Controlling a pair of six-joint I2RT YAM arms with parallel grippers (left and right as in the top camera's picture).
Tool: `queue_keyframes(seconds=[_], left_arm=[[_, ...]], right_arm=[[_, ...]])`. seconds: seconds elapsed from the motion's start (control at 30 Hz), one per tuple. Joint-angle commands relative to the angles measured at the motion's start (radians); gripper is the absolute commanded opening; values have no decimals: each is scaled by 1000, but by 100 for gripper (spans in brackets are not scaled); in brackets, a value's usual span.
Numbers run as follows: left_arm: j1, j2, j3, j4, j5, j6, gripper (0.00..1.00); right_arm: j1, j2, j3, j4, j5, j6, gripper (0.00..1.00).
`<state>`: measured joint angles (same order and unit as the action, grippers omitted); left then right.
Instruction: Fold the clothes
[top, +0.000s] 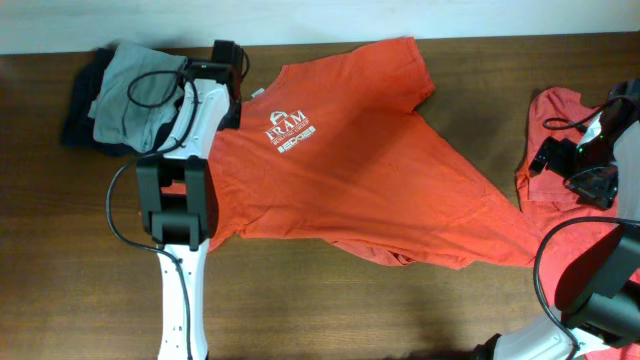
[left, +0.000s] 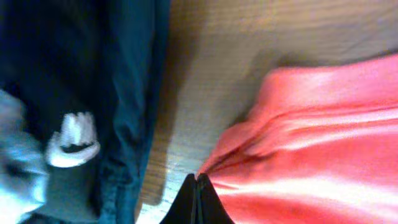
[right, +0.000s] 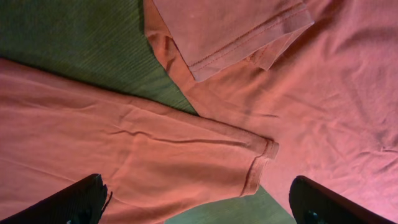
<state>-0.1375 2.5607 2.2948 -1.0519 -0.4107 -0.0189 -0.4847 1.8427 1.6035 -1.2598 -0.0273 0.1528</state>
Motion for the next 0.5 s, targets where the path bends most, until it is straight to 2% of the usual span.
queue_keyframes(seconds=[0.0,0.2,0.4,0.47], left_arm=[[-43,-39,118,-20,65,-10,1],[-90,-92,265,-107,132,-52,1],[-102,-99,290,-105,521,-32,1],[-106,-90,290,-86,578,-32,1]], right_arm=[[-6,-5,14,0,-3,-2,99],[-6,-5,14,0,-3,-2,99],[-6,-5,14,0,-3,-2,99],[-6,-5,14,0,-3,-2,99]])
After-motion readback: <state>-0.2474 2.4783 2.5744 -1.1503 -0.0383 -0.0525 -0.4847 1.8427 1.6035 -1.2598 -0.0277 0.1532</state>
